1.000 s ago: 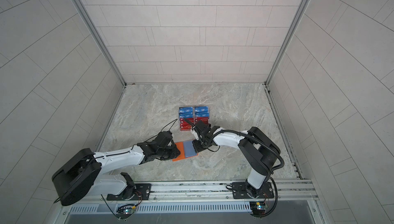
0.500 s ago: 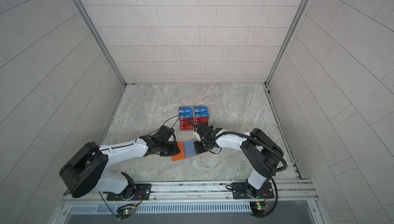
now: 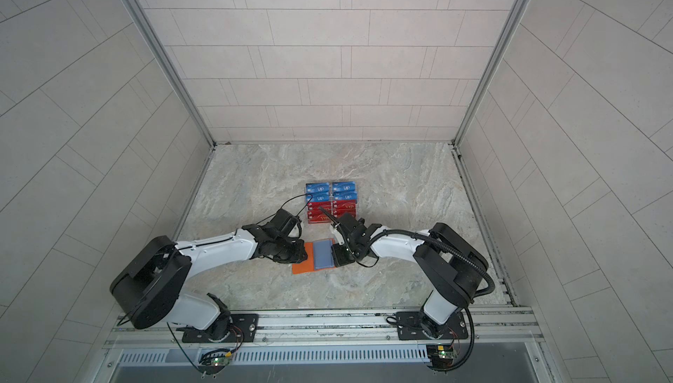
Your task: Put the credit cards into the card holder
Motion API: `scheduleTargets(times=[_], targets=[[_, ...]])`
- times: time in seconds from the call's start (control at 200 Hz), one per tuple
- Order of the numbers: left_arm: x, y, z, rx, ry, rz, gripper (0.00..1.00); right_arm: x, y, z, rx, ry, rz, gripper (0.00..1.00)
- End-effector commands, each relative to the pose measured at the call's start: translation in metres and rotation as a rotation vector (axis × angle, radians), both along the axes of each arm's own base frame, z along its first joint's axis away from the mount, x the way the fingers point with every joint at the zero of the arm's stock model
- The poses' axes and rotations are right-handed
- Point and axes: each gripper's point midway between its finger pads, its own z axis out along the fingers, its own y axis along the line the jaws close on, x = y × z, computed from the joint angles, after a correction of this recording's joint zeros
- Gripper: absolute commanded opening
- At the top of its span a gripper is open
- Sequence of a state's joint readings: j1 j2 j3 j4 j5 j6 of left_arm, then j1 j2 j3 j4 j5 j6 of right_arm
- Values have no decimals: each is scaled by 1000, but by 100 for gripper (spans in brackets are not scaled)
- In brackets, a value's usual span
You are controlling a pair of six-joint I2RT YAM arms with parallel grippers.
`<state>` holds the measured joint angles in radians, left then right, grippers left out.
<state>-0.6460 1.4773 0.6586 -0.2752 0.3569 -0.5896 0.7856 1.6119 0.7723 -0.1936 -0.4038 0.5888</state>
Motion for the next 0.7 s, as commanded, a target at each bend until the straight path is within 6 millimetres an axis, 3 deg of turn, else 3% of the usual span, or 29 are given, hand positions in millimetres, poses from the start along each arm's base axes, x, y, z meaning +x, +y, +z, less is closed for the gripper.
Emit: scheduleTargets(times=[0.0,0.33,0.591,0.696], targets=[[-4,21,-13,113,28,-7,24,-17,-8,-8,-30,56,-1,1],[-4,14,13,54,12,20,32,1,-22,20,-108,-49,23,4],[3,-10,39,-81,-7,12,42,6,16,54,53,-71,69,5],[5,-17,44,-128,0,43,42,8,22,53,63,-71,74,5]])
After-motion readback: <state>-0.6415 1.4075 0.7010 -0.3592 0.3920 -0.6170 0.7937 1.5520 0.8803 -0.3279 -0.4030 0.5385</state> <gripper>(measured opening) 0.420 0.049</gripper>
